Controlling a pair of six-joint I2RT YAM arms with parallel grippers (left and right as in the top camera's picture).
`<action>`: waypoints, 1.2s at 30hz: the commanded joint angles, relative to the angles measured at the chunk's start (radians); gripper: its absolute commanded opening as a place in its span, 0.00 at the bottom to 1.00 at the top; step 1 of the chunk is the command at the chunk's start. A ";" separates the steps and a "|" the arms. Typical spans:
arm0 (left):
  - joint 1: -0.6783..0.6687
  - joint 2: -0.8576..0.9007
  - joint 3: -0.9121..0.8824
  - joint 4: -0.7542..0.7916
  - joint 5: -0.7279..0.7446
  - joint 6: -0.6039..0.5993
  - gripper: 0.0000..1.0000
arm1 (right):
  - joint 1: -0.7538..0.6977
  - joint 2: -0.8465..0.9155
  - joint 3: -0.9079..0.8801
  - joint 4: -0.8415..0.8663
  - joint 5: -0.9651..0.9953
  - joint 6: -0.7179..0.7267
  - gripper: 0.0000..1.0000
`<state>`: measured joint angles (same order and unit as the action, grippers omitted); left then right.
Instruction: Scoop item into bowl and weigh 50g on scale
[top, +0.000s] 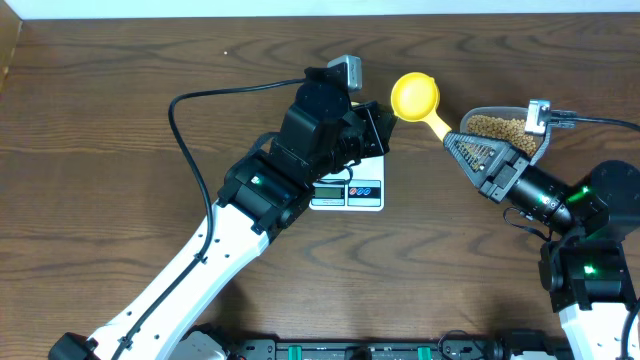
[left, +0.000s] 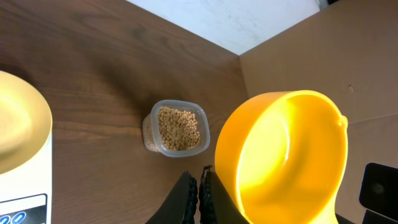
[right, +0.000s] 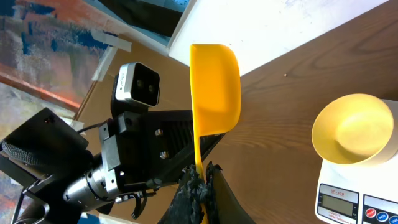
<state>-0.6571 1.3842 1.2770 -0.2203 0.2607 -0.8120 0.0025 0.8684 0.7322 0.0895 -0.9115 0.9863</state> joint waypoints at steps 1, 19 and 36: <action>-0.001 0.002 -0.002 0.015 0.019 -0.002 0.08 | 0.013 -0.004 0.023 -0.007 -0.024 -0.016 0.01; -0.001 0.002 -0.002 -0.248 0.000 0.160 0.08 | -0.138 -0.004 0.023 0.049 0.048 -0.048 0.01; -0.001 0.043 -0.002 -0.564 -0.195 0.463 0.07 | -0.304 0.035 0.080 -0.203 0.108 -0.284 0.01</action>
<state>-0.6582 1.3933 1.2747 -0.7738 0.1173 -0.3855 -0.2981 0.9016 0.7616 -0.0845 -0.8444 0.7975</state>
